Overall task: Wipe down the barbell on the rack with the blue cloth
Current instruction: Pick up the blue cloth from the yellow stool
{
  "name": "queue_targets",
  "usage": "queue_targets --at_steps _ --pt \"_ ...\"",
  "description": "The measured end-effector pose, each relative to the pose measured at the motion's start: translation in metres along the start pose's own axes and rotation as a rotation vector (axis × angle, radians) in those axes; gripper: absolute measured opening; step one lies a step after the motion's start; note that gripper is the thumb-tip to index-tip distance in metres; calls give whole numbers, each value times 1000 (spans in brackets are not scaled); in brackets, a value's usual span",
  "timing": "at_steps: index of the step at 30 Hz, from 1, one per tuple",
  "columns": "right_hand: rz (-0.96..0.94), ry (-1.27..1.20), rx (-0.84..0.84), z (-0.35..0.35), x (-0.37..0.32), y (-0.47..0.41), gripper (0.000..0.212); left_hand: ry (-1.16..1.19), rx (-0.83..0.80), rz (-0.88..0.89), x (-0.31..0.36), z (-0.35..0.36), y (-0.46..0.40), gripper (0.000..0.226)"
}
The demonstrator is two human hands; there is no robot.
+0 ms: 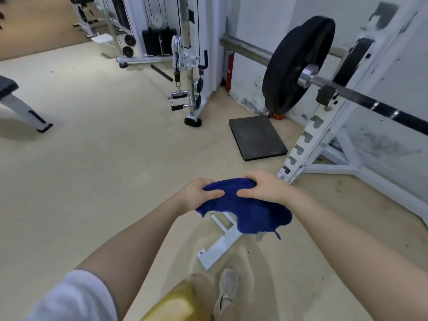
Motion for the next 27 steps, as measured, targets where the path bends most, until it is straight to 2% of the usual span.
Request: queue_targets --at_steps 5,7,12,17,21,27 --pt "61 60 -110 -42 -1 -79 16 188 90 -78 26 -24 -66 20" --pt "105 -47 -146 -53 -4 -99 20 242 126 -86 34 -30 -87 24" --pt "157 -293 -115 -86 -16 -139 25 394 192 -64 53 -54 -125 23" --pt "143 -504 -120 -100 -42 -183 30 353 295 -55 57 -104 -161 10" --pt "212 -649 -74 -111 -64 -233 30 306 332 -30 54 -148 -199 9" --pt "388 -1097 -153 -128 -102 -321 32 352 260 -33 39 -218 -286 12"
Point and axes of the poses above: each hand's wrist, its own y-axis away from the middle knuckle, its own z-axis out of the palm, x = y × z, the point moved 8 cm from there along -y, towards the middle knuckle, and after that the axes turned 10 degrees about z, right-handed, at the moved point
